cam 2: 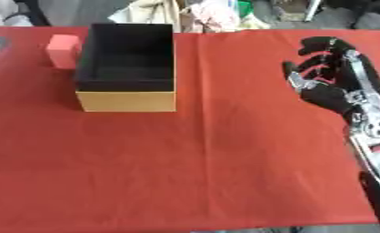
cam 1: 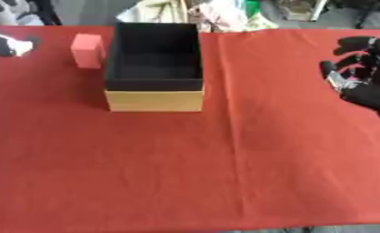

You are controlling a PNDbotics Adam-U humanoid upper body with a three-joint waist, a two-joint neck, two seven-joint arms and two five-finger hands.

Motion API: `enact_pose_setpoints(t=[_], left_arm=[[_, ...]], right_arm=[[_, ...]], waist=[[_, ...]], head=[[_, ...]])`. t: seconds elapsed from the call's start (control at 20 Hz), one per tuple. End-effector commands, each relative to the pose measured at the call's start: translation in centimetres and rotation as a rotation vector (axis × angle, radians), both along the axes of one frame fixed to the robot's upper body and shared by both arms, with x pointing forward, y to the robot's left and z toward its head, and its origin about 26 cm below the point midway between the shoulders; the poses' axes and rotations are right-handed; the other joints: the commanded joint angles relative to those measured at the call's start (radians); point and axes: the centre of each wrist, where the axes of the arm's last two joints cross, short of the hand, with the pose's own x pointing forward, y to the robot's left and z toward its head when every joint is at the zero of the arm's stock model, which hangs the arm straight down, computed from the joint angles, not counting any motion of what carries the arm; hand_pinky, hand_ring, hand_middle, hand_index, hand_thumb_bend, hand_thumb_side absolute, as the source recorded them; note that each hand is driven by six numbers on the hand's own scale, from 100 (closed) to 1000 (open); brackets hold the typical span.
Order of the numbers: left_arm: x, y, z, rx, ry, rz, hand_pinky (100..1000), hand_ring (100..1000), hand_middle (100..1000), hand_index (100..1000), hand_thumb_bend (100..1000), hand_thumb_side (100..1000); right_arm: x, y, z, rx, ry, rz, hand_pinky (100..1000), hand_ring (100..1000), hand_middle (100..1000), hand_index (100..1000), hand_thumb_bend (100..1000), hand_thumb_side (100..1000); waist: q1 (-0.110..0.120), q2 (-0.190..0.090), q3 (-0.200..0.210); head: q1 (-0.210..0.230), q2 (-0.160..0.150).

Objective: Pick up objects on the table and place them in the box.

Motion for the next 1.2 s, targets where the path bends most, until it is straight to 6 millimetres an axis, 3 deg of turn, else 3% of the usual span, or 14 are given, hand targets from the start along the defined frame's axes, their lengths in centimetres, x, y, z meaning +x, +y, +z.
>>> enact_pose_setpoints(t=[0.05,0.55,0.95,1.2], left_arm=[[1.1,-0.4,1.3,0.055,-0.01,-0.003,797,828,817,839,471,108],[5.1,-3.2,0.7,0.254,0.075,0.029,859,893,891,871,529,100],[5.5,-1.4,1.1,0.192,0.021,0.198,837,874,884,865,490,100],[5.4,-0.3,0.7,0.151,0.046,0.218,835,871,881,869,474,100]], right_arm=[[0.0,-0.5,1.1,-0.011,-0.033,0.004,394,534,604,728,323,100],[0.3,0.2,1.5,-0.014,-0.038,0.039,401,537,596,735,301,100],[0.9,0.6,1.7,-0.018,-0.044,0.069,408,525,595,739,281,100],[1.0,0.7,1.8,-0.016,-0.048,0.075,410,526,595,741,273,100]], waist=[[0.002,-0.013,-0.005],[0.005,0.017,-0.05],[0.01,0.049,-0.091],[0.015,0.063,-0.104]], head=[[0.004,-0.015],[0.016,-0.044],[0.02,-0.065],[0.018,-0.069]])
